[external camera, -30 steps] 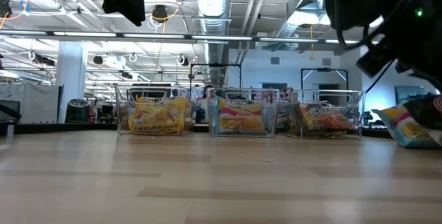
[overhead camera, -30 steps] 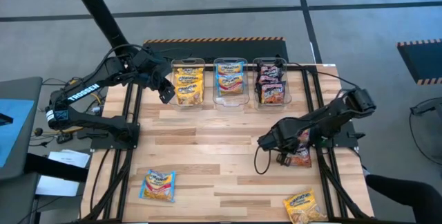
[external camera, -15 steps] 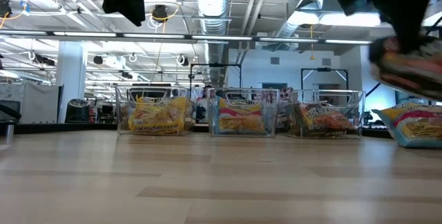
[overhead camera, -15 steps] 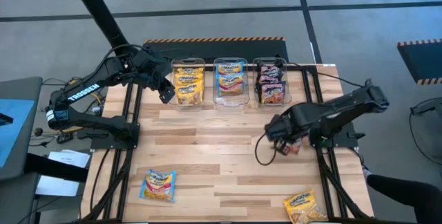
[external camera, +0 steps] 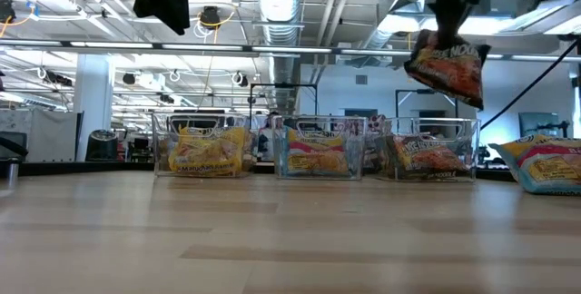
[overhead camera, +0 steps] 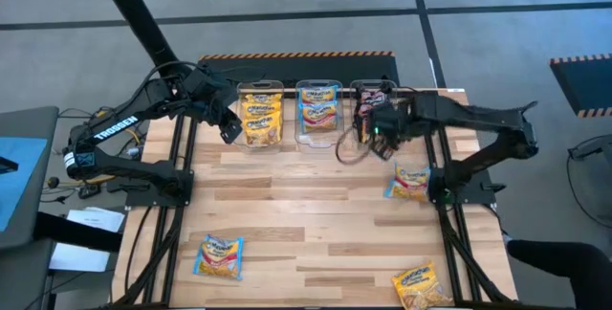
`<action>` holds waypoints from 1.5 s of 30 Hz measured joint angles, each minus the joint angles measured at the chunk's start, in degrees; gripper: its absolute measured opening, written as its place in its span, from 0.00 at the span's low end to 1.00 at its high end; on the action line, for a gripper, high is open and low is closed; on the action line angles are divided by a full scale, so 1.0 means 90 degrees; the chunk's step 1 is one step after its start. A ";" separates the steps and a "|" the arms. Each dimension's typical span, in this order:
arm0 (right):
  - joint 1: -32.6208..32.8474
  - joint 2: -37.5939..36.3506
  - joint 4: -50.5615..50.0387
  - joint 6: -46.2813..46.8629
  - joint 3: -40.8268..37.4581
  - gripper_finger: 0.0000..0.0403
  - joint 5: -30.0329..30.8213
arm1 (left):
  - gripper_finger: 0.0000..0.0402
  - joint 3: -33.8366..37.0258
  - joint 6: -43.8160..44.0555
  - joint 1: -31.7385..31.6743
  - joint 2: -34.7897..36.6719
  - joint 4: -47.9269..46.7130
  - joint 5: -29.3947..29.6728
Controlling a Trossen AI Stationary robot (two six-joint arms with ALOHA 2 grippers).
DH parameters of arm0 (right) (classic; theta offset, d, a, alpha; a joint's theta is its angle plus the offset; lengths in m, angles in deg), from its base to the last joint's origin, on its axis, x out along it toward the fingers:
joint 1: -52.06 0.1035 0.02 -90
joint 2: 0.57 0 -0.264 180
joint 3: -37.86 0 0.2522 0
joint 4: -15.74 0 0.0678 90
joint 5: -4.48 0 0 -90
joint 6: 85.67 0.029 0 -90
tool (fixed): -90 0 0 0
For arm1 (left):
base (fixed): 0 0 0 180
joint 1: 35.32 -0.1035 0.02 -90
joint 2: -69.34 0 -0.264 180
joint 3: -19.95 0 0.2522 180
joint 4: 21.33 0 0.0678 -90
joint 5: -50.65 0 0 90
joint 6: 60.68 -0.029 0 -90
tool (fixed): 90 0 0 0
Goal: Sort Maruchan noodles
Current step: Put the black noodle pack into the right transparent bin
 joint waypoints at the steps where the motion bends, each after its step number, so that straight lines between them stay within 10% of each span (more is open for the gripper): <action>1: -0.0193 0.0002 0.0095 -0.0215 0.0011 0.01 0.0045 | 0.28 0.0000 0.0000 0.0002 0.0000 0.0001 0.0055; 14: -0.1682 0.1081 0.1057 -0.2540 0.0009 0.01 0.0159 | 0.28 0.0000 -0.0331 0.0001 0.0000 0.0005 0.0386; 45: -0.1288 0.3113 0.0798 -0.3068 0.0011 0.17 -0.0391 | 0.28 0.0000 -0.0336 0.0002 0.0000 -0.0310 0.0384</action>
